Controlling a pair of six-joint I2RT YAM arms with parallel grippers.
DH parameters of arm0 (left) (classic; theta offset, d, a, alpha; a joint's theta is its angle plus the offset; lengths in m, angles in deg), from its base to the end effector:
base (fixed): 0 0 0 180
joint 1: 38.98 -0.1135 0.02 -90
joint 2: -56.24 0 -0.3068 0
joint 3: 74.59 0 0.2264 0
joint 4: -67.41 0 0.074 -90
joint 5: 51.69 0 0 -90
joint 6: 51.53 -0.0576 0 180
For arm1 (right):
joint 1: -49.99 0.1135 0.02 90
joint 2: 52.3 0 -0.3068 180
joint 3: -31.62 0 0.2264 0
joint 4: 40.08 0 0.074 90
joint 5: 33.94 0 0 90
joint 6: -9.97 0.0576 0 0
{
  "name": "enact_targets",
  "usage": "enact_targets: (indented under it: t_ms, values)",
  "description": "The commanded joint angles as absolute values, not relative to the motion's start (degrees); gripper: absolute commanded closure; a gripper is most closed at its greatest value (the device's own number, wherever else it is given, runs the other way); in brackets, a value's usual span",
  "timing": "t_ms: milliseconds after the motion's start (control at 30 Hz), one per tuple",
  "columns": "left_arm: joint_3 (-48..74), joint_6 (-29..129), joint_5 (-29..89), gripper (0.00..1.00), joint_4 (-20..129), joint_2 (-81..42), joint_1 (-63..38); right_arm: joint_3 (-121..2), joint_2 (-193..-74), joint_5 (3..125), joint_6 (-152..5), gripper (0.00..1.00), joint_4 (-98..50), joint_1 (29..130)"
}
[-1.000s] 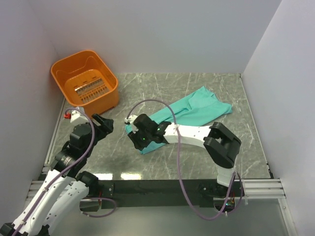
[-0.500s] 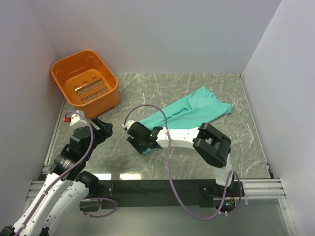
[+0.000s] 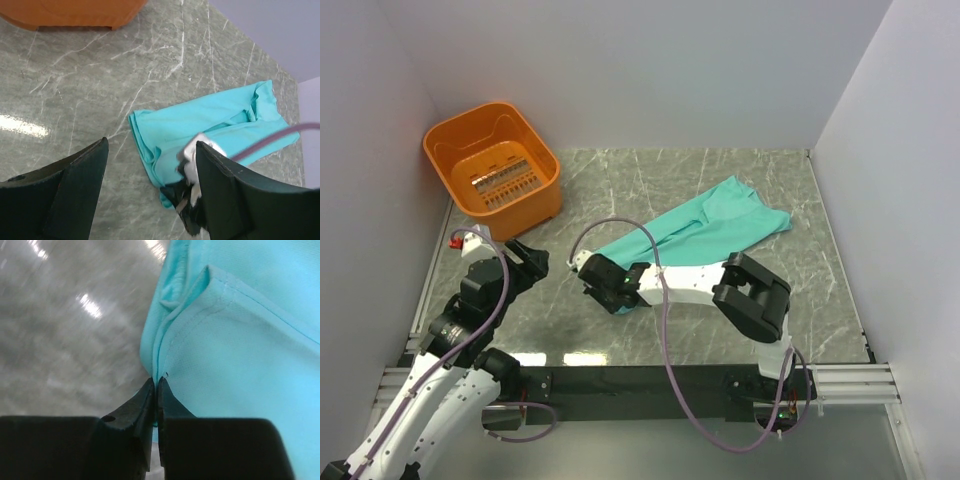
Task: Fold and stack the t-shirts
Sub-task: Fold the tshirt
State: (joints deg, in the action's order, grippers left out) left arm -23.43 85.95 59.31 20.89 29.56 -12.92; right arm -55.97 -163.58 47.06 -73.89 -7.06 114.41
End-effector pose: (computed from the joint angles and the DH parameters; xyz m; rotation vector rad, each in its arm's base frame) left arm 0.0723 -0.0124 0.2971 -0.6005 1.8668 -0.4962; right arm 0.1854 0.3664 0.1990 -1.1965 2.2702 0.2782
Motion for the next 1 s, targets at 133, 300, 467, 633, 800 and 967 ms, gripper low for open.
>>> enact_targets:
  t_ms: [133, 300, 467, 633, 800, 967]
  values:
    - [-23.8, 85.0, 58.5, 0.24, 22.2, 29.9, -13.1, -51.2, -156.5, 49.7, -79.5, 0.92, -7.6, 121.5]
    - [-24.1, 84.8, 57.8, 0.24, 22.5, 29.7, -13.1, -51.2, -156.8, 50.6, -82.2, 0.92, -5.0, 122.3]
    - [-24.2, 84.3, 56.1, 0.24, 23.4, 28.5, -13.1, -48.2, -155.1, 52.4, -86.0, 0.92, -4.0, 123.1]
    - [-24.4, 83.7, 53.7, 0.24, 24.4, 25.8, -13.1, -46.2, -152.9, 55.8, -91.1, 0.93, -0.3, 123.7]
    - [-24.7, 83.1, 50.5, 0.24, 27.1, 23.6, -13.1, -44.7, -149.1, 64.0, -98.6, 0.86, 4.7, 124.1]
    - [-23.8, 82.6, 47.3, 0.25, 31.5, 18.3, -13.1, -47.3, -143.6, 67.1, -107.5, 0.49, 9.9, 122.9]
